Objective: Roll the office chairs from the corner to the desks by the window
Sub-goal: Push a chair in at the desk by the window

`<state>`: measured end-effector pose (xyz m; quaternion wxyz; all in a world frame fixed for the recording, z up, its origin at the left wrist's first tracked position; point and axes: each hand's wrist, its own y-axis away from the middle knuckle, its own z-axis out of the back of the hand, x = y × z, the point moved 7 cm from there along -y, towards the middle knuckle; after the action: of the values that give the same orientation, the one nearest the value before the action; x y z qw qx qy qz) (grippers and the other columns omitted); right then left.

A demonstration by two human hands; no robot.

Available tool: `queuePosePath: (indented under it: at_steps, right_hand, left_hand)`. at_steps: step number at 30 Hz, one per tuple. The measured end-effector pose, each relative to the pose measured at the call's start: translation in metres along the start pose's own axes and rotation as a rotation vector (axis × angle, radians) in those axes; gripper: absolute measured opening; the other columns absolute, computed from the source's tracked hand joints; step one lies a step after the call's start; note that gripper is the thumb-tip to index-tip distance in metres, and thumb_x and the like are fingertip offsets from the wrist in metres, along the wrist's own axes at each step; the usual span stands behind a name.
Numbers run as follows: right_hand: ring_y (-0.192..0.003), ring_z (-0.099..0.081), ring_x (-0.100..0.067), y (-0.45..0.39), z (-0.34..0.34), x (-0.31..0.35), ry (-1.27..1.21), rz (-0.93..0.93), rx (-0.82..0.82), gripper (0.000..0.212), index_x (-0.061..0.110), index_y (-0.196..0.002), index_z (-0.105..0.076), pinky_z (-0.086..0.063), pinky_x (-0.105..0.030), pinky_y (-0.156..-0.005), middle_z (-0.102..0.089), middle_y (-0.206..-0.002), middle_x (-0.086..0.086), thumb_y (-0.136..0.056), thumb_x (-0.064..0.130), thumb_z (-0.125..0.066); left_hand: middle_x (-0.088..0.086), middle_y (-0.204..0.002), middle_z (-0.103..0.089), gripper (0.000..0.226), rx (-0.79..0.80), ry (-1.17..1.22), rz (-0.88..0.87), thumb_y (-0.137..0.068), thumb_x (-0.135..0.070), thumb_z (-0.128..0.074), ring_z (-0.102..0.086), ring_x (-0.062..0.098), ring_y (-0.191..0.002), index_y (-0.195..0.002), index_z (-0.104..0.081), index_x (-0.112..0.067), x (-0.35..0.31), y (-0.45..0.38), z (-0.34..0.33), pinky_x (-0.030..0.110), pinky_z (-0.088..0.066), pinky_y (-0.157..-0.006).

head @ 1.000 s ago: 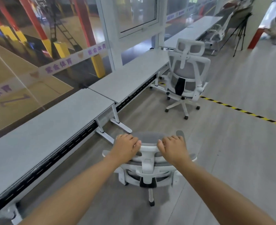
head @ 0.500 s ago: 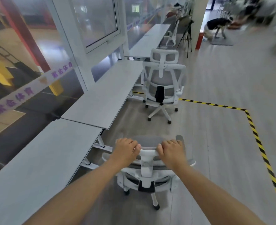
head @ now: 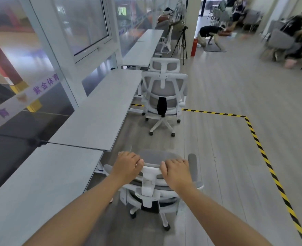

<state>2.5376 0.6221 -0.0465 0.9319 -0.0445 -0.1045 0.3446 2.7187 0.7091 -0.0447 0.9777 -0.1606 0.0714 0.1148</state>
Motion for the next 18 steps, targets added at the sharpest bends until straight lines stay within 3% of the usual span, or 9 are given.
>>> queuePosePath:
  at_steps: [5,9,12,15,18]
  right_hand:
    - [-0.084,-0.054,-0.021,0.003,0.008,-0.003,0.013,-0.005,0.119,0.045,0.024,-0.079,-0.056,-0.040,-0.037,-0.089,-0.063,-0.082,0.004,-0.098,0.043,-0.020]
    - [-0.098,-0.055,-0.021,0.013,0.017,-0.027,-0.030,-0.108,0.145,0.046,0.022,-0.093,-0.064,-0.040,-0.039,-0.093,-0.066,-0.097,0.002,-0.101,0.043,-0.024]
    - [-0.096,-0.056,-0.020,0.029,0.035,-0.048,-0.064,-0.181,0.102,0.039,0.023,-0.105,-0.062,-0.042,-0.038,-0.085,-0.064,-0.104,0.004,-0.102,0.041,-0.028]
    - [-0.082,-0.057,-0.024,0.056,0.056,-0.076,-0.040,-0.258,0.076,0.032,0.021,-0.101,-0.057,-0.040,-0.037,-0.072,-0.064,-0.100,0.000,-0.099,0.038,-0.031]
    - [-0.094,-0.060,-0.027,0.097,0.073,-0.116,-0.016,-0.371,0.094,0.034,0.019,-0.111,-0.060,-0.045,-0.039,-0.083,-0.065,-0.107,-0.004,-0.100,0.037,-0.033]
  left_hand:
    - [-0.006,-0.100,-0.066,0.055,0.188,-0.067,-0.017,-0.097,-0.048,-0.015,-0.056,0.020,-0.095,-0.098,-0.065,-0.026,-0.017,-0.001,0.005,0.040,-0.037,-0.092]
    - [-0.004,-0.101,-0.065,0.064,0.316,-0.005,-0.094,-0.096,-0.054,-0.006,-0.057,0.021,-0.094,-0.101,-0.062,-0.025,-0.050,-0.008,0.006,0.042,-0.042,-0.089]
    - [-0.003,-0.094,-0.063,0.053,0.340,-0.003,-0.174,-0.100,-0.051,-0.014,-0.057,0.022,-0.088,-0.092,-0.058,-0.023,-0.087,-0.016,0.009,0.040,-0.043,-0.082]
    - [-0.001,-0.092,-0.061,0.041,0.304,-0.019,-0.270,-0.101,-0.044,-0.026,-0.058,0.025,-0.088,-0.091,-0.057,-0.019,-0.136,-0.019,0.017,0.038,-0.042,-0.077]
    - [0.002,-0.102,-0.062,0.039,0.272,-0.026,-0.365,-0.102,-0.042,-0.030,-0.059,0.026,-0.093,-0.103,-0.061,-0.019,-0.195,-0.015,0.023,0.039,-0.043,-0.081]
